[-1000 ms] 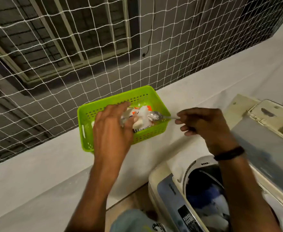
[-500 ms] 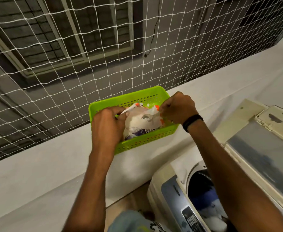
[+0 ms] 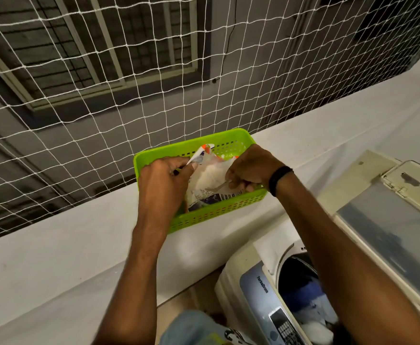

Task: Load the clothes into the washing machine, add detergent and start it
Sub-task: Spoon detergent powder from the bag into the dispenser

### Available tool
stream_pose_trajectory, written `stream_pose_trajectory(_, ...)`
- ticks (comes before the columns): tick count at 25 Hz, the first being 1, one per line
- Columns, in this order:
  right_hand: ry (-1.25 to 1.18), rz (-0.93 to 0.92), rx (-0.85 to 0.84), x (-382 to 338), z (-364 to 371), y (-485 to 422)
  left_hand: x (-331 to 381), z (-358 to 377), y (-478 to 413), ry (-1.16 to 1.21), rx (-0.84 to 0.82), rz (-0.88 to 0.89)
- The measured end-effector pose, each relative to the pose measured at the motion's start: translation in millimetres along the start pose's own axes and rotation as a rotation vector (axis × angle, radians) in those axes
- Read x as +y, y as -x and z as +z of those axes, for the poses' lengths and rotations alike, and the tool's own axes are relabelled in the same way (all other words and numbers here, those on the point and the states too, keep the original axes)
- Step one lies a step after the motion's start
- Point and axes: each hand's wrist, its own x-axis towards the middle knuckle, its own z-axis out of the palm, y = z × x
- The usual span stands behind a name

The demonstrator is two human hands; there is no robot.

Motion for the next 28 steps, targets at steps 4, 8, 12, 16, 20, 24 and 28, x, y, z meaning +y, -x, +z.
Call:
stream_pose_trajectory(4, -0.088, 0.013, -0.060, -4.5, 5.6, -2.0, 1.3, -0.3, 0.7, 0.014, 0.000, 0.007)
stream_pose_trajectory(8, -0.138, -0.021, 0.072, 3.2, -8.6, 0.6, -2.8, -1.6, 0.7, 0.041, 0.003, -0.025)
stream_pose_trajectory(12, -0.153, -0.023, 0.153, 10.9, -18.6, 6.8, -0.1, 1.3, 1.0, 0.030, 0.005, -0.001)
stream_pose_trajectory(16, -0.249, -0.006, 0.152, 16.7, -24.9, 13.1, 1.5, 4.8, 0.9, 0.031, 0.005, -0.003)
stream_pose_trajectory(20, -0.164, 0.032, 0.230, 19.2, -25.8, 9.5, 2.2, 6.2, 1.3, 0.030, 0.011, -0.017)
stream_pose_trajectory(24, -0.228, 0.007, 0.255, 17.0, -27.7, 16.4, 6.0, 5.7, 2.6, 0.033, 0.007, -0.048)
stream_pose_trajectory(28, -0.326, -0.002, 0.225, 18.2, -33.3, 24.9, 8.6, 3.8, 4.0, 0.025, -0.002, -0.060)
